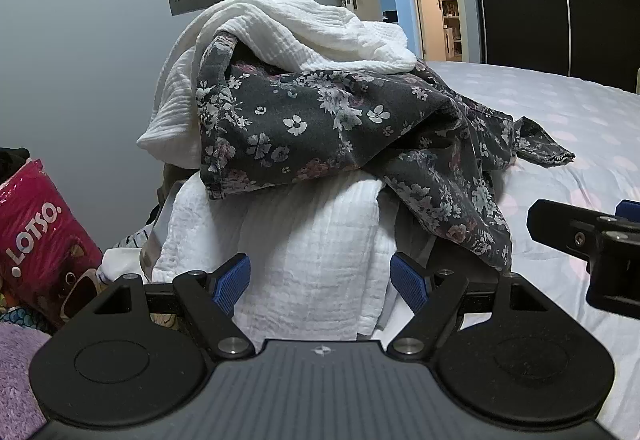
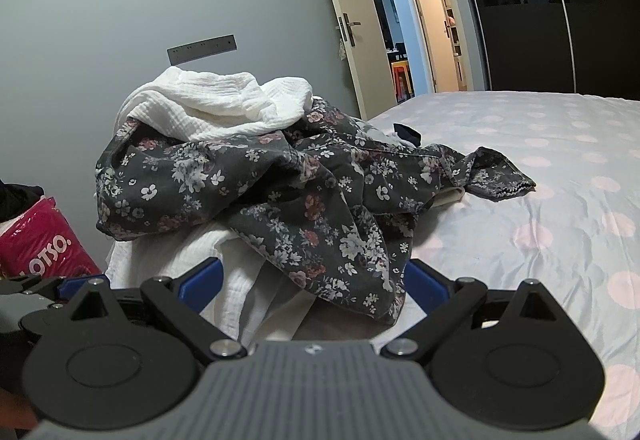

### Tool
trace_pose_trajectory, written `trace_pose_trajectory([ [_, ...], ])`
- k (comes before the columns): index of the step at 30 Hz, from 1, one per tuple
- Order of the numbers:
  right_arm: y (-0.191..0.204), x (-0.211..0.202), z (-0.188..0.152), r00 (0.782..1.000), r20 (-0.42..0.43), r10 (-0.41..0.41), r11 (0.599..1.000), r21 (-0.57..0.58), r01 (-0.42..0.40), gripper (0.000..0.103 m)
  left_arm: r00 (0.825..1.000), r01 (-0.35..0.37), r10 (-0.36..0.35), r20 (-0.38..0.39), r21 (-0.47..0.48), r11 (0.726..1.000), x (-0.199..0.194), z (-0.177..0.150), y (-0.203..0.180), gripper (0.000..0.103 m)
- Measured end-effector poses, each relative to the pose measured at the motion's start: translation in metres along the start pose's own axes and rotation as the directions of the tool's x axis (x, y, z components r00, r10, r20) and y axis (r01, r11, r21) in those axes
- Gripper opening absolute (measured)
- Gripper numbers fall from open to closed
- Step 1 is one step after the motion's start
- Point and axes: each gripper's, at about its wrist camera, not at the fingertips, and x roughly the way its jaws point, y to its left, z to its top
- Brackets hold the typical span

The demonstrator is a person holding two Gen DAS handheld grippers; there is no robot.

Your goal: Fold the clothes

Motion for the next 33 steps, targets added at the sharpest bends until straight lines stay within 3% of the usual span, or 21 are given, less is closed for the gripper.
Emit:
trace_pose_trajectory([
  [33, 0.0035, 0.0027, -0.0009, 1.0, -0.019, -0.006, 1.0, -0.018, 0.006, 0.098, 1.0, 0.005, -0.005, -0.014, 0.003, 1.0, 0.0012, -0.0014, -0.0001, 0.077],
])
